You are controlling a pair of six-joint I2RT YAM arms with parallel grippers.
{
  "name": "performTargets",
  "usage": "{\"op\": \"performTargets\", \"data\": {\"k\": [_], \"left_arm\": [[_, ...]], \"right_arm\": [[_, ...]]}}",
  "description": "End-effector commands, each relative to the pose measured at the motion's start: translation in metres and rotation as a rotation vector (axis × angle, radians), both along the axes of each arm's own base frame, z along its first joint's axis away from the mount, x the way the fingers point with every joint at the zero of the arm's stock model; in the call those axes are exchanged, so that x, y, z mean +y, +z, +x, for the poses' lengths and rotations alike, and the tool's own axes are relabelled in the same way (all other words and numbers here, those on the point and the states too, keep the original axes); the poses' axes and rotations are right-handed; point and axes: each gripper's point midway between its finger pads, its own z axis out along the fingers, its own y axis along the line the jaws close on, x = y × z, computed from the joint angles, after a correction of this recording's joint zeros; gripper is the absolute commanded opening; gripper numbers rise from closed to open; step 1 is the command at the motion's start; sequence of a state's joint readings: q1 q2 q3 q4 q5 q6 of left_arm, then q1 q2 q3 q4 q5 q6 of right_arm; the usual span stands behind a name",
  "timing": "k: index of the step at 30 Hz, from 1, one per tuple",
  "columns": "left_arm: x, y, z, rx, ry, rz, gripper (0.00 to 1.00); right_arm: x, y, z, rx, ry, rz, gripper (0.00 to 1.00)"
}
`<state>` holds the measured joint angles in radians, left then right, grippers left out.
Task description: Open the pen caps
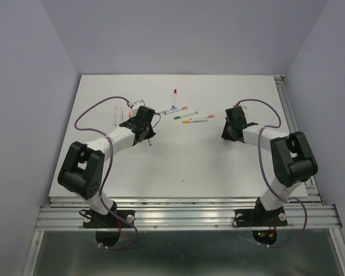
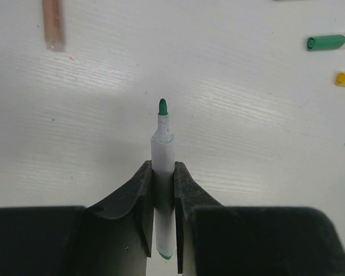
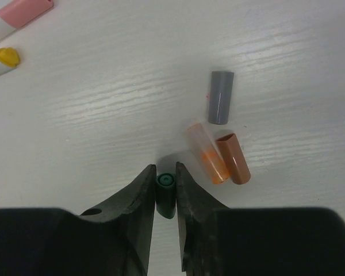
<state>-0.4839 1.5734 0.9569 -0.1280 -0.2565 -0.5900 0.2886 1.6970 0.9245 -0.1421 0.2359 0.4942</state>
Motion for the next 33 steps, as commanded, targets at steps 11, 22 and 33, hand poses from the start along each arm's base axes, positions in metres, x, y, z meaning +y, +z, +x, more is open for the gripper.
{"op": "performTargets", "data": {"k": [11,22,33], "left_arm": [[0.034,0.007,0.033,-0.001,0.079,0.116,0.03],[0.064,-0.001,0.070,-0.020,0.073,0.203,0.07],[0.084,0.002,0.119,-0.045,0.111,0.242,0.10]], "right_arm": [[0.002,0.032,0.010,-0.061,0.002,0.013,0.49],[0.029,0.121,-0.007,-0.252,0.137,0.185,0.90],[0.037,0.154,-0.042,-0.364,0.225,0.277,1.00]]}}
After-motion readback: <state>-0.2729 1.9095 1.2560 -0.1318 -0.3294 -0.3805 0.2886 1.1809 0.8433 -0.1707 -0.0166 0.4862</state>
